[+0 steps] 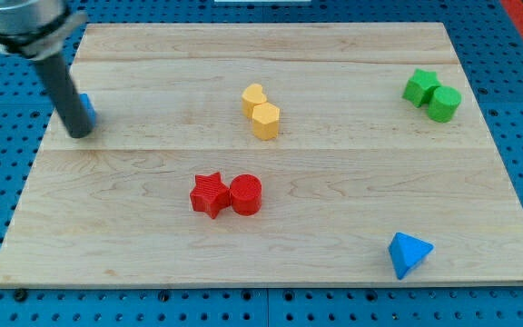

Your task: Slide the blue triangle up a bit

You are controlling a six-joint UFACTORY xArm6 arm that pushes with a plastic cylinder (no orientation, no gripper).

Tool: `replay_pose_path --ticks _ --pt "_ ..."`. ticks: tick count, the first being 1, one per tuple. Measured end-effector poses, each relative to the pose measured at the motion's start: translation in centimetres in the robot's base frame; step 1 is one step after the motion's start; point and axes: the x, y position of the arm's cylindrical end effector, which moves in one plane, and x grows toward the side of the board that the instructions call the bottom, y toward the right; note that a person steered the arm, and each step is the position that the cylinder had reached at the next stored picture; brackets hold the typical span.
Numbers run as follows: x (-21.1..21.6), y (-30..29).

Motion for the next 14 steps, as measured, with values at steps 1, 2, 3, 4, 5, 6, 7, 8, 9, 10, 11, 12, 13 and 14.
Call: replay_pose_path --ticks 1,2,3,4,5,6,7,8,9,10,11,12,13,14 --pt "2.0 4.8" --pt "5.3 15.3" --pt "5.9 27.2" --pt "7.2 39.1" --pt "13.1 45.1" --pt "17.1 47.0" --pt "18.8 44.8" --pt "19.4 39.3" --pt "18.9 33.8" --pt "17.9 34.0" --pt "16.1 34.1" --pt "13.7 35.0" --pt "12.2 37.2" --pt "12.1 37.3"
